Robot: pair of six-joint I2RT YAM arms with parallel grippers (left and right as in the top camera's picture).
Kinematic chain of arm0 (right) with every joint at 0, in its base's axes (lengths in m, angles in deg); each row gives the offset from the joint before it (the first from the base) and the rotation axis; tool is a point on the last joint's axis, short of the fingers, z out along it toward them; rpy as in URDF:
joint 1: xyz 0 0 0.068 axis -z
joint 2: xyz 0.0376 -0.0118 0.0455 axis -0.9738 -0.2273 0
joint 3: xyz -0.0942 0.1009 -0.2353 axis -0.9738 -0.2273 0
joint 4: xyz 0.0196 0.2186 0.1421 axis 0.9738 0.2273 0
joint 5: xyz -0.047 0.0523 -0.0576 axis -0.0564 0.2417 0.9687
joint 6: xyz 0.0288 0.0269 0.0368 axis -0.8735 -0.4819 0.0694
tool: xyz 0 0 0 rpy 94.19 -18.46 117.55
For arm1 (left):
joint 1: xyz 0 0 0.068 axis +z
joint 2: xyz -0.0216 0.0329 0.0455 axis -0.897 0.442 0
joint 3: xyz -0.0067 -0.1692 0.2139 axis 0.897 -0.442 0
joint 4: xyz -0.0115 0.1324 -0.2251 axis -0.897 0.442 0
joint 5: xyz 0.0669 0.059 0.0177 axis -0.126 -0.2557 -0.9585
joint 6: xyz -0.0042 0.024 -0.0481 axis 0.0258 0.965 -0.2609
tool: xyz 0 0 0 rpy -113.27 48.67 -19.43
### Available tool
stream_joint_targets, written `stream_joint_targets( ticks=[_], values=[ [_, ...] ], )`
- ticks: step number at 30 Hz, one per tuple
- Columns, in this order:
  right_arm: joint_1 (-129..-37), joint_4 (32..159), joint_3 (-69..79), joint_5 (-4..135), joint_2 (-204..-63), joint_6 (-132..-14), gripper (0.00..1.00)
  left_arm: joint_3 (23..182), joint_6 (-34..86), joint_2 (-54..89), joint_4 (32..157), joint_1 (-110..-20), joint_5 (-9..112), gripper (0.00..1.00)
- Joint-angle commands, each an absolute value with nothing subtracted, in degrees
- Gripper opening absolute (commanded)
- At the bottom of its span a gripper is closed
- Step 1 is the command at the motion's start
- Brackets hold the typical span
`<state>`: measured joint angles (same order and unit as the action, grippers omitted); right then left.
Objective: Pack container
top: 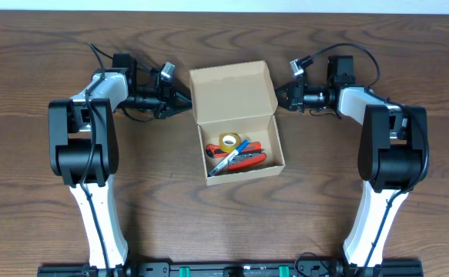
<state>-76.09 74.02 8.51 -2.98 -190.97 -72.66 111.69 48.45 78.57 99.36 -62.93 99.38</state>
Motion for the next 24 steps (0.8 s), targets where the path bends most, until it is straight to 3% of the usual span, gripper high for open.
stream_joint_targets(
  ticks=[1,11,24],
  values=[
    [-76.6,72.8,8.6,-13.7,-191.8,-73.4,0.01,111.5,47.9,79.4,100.3,-63.3,103.3,0.06],
    [-78.4,71.7,8.6,-15.7,-191.1,-74.5,0.01,111.6,55.9,71.7,108.9,-66.1,95.5,0.06],
    [-80.2,75.6,8.6,-15.7,-187.9,-77.4,0.01,111.6,56.6,60.4,111.7,-66.2,93.7,0.06]
  ],
)
